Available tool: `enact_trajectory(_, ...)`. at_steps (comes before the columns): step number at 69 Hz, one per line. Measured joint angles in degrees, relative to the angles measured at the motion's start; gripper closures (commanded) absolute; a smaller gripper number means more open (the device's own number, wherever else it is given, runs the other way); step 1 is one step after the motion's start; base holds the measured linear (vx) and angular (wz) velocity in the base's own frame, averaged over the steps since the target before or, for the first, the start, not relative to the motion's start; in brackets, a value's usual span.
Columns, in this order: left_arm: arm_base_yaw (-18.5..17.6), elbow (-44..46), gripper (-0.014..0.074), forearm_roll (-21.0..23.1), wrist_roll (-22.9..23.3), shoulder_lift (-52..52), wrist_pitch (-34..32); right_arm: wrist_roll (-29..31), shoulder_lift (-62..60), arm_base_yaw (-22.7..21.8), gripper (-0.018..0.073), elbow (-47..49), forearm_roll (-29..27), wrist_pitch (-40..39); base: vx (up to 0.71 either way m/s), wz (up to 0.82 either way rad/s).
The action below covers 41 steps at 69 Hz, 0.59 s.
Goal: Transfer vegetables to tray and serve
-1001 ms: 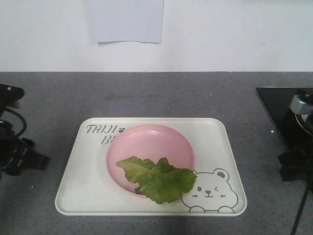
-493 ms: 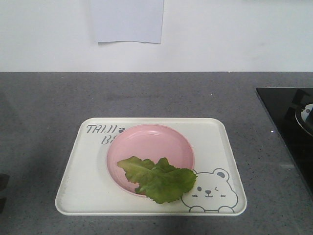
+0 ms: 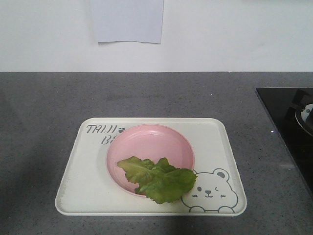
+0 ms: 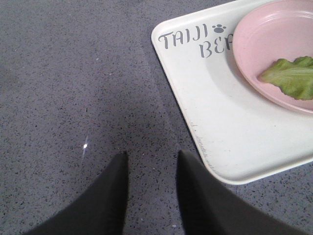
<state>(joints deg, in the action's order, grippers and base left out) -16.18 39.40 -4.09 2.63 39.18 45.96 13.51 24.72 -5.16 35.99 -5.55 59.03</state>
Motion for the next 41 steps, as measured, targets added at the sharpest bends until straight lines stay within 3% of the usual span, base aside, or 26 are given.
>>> enact_trajectory(14,0.0,0.0,0.0606,0.0,0.0,0.0,0.0,-0.3,-0.1,0.0,0.0575,-0.2,-0.8,-0.2,0.0,0.0)
enact_trajectory(41,0.0,0.0,0.0603,0.0,0.1,0.0,0.0,-0.4,-0.1,0.0,0.0568,-0.2,-0.8,6.5,0.0,0.0)
